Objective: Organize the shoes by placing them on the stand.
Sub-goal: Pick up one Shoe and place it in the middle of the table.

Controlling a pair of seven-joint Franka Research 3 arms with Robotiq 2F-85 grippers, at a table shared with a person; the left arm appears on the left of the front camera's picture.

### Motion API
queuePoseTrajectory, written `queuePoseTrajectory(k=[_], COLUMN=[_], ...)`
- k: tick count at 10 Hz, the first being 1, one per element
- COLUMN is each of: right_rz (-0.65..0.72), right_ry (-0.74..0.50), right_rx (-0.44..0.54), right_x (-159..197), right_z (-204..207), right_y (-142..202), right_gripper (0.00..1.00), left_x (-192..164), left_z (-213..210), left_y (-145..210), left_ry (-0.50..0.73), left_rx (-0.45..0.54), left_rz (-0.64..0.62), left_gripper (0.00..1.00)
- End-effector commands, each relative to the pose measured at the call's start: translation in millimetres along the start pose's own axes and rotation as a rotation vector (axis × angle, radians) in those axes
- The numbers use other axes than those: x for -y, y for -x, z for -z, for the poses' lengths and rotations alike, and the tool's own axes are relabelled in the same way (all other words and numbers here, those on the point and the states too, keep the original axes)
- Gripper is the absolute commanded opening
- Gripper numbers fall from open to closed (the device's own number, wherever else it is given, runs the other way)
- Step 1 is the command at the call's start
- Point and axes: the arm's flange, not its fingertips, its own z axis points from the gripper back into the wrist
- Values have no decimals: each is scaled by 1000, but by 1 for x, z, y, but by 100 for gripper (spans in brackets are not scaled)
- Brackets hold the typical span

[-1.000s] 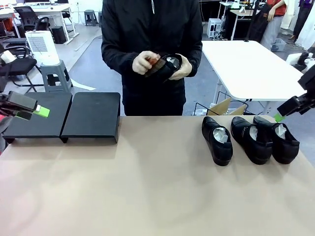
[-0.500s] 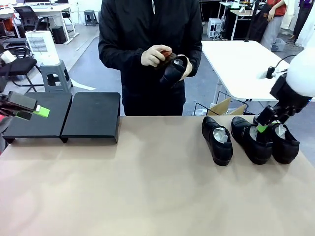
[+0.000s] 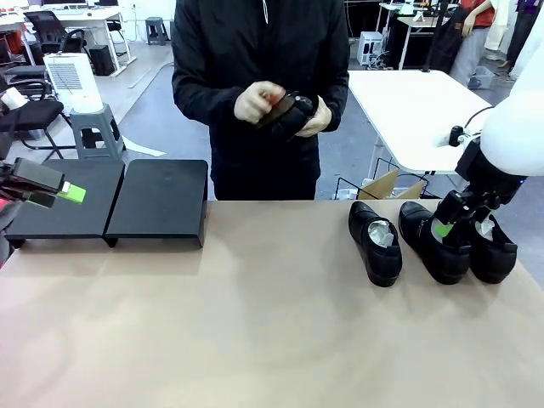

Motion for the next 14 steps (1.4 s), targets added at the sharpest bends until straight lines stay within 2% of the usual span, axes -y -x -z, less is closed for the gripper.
queuePoseTrajectory(k=[1, 4, 7, 10, 12, 14], right_rz=[-16, 22, 150, 187, 190, 192], right_ry=[-1, 41, 56, 74, 50, 90], right_rx=[4, -41, -60, -89, -78, -61], right_x=[0, 1, 50, 68, 76, 75], right_z=[-3, 9, 20, 52, 60, 61], right_y=[1, -19, -47, -56, -53, -51], right_gripper=[100, 100, 100, 100, 100, 62], left_x=[-1, -1, -1, -1, -1, -1], left_z=[0, 0, 0, 0, 0, 0], left_y=[1, 1, 1, 1, 1, 1], left_ry=[23, 23, 23, 23, 23, 23], left_rx=[11, 11, 11, 11, 11, 11], left_rz=[11, 11, 11, 11, 11, 11], left_gripper=[100, 100, 100, 100, 100, 100])
